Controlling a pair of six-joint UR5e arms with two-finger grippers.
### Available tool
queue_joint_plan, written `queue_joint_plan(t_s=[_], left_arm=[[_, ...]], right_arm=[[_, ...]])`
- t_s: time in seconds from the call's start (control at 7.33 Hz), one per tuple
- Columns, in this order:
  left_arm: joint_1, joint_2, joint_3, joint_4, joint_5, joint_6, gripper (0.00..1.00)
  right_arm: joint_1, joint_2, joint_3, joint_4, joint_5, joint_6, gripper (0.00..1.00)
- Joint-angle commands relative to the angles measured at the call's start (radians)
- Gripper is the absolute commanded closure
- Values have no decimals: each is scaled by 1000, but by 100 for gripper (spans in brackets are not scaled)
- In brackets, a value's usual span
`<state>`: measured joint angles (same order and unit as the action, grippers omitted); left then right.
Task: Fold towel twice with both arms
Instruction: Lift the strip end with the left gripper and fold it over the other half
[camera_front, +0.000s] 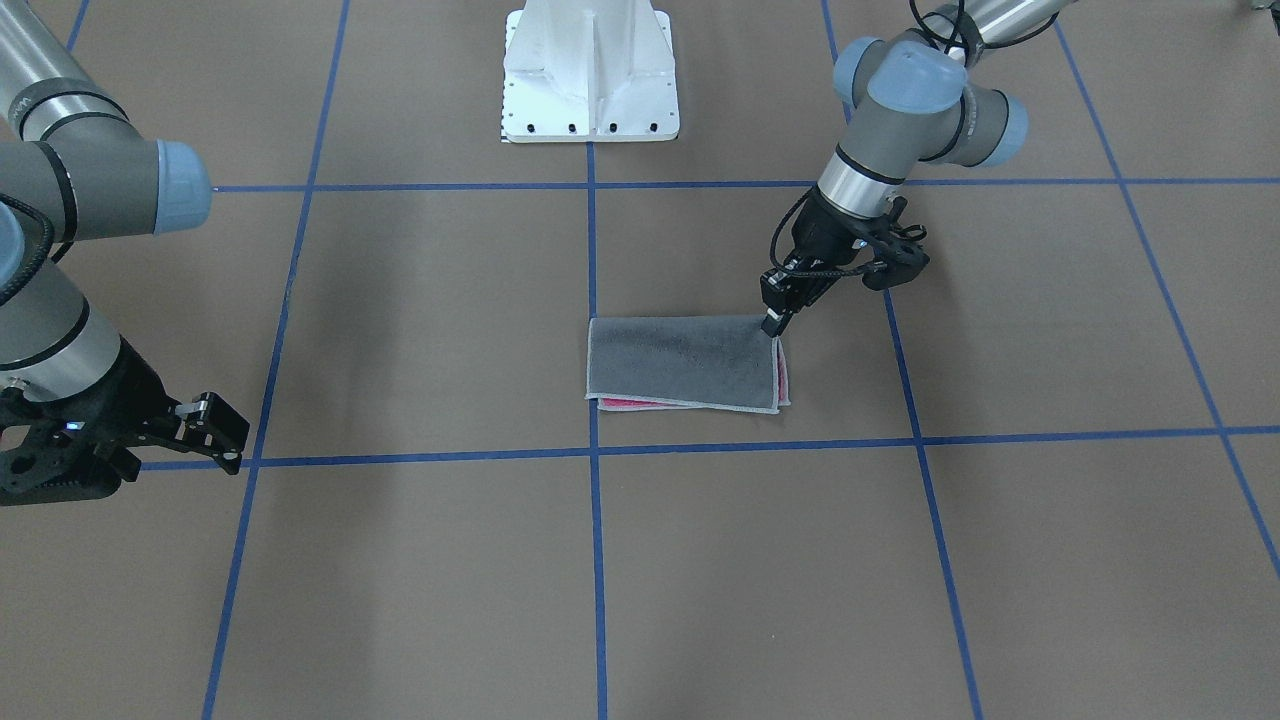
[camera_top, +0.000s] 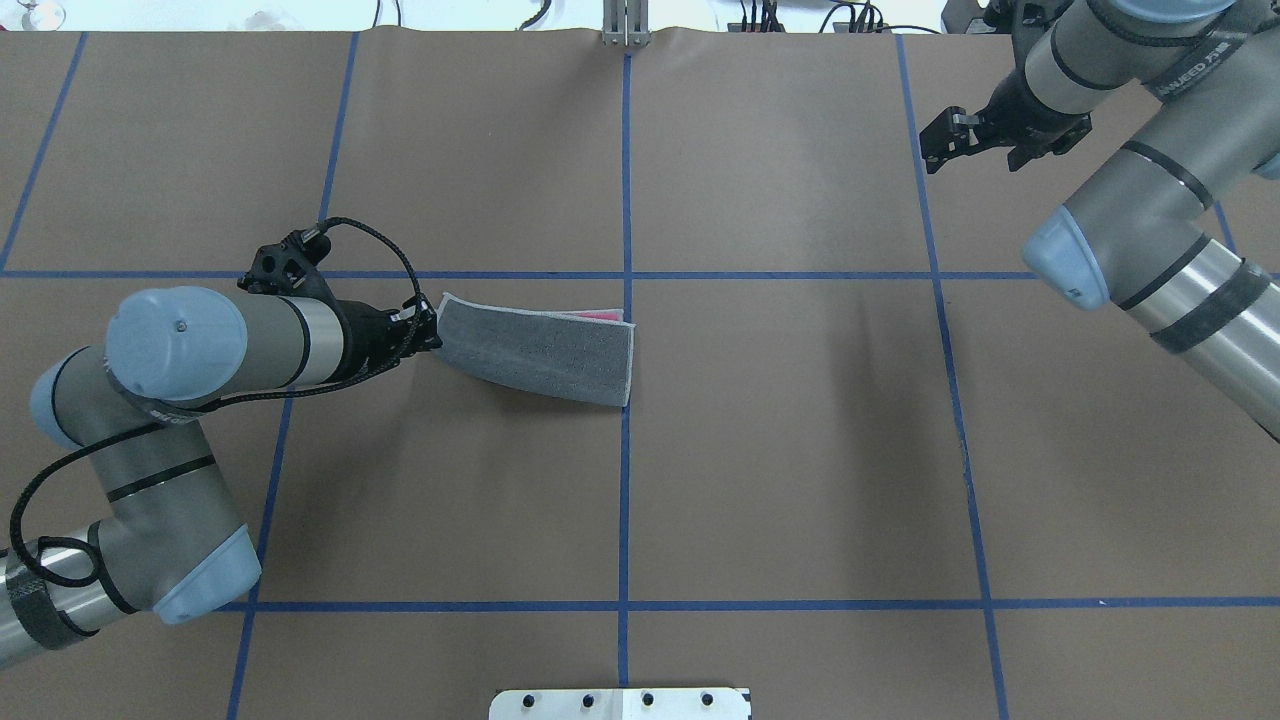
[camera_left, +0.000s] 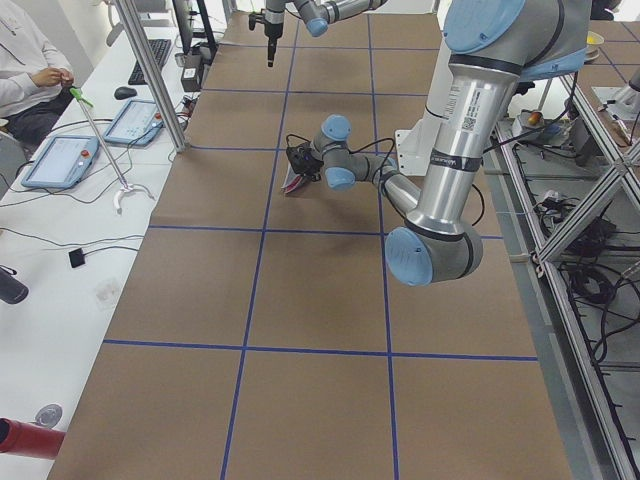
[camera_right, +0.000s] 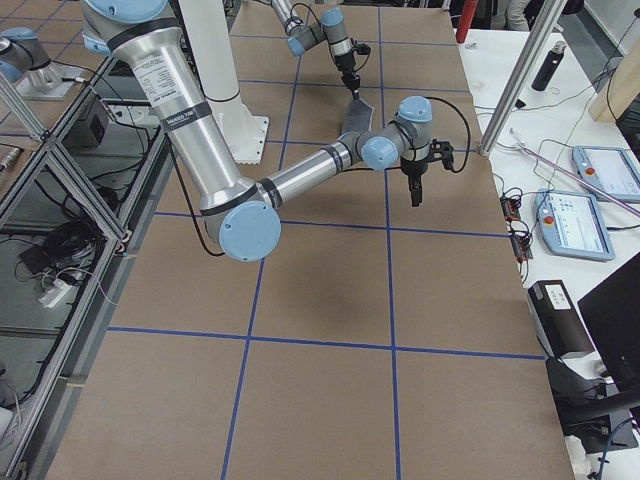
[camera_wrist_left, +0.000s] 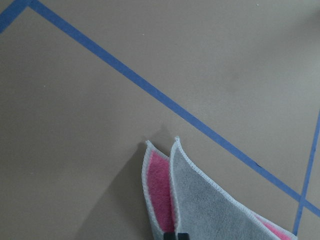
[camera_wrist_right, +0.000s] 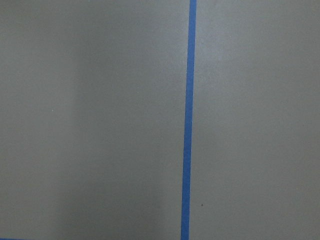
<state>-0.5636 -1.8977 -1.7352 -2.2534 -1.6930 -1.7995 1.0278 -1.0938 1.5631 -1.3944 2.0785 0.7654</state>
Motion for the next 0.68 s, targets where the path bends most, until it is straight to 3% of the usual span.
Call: queue_joint_plan(t_s=[0.0,0.14,0.55], left_arm=[[8,-116,87,3,4,2,100],[10,-180,132,3,4,2,100],[54,-263,138,1,4,2,100]], right_arm=[[0,2,0,0,0,0,1],[-2,2,0,0,0,2,1],[0,2,0,0,2,2,1]])
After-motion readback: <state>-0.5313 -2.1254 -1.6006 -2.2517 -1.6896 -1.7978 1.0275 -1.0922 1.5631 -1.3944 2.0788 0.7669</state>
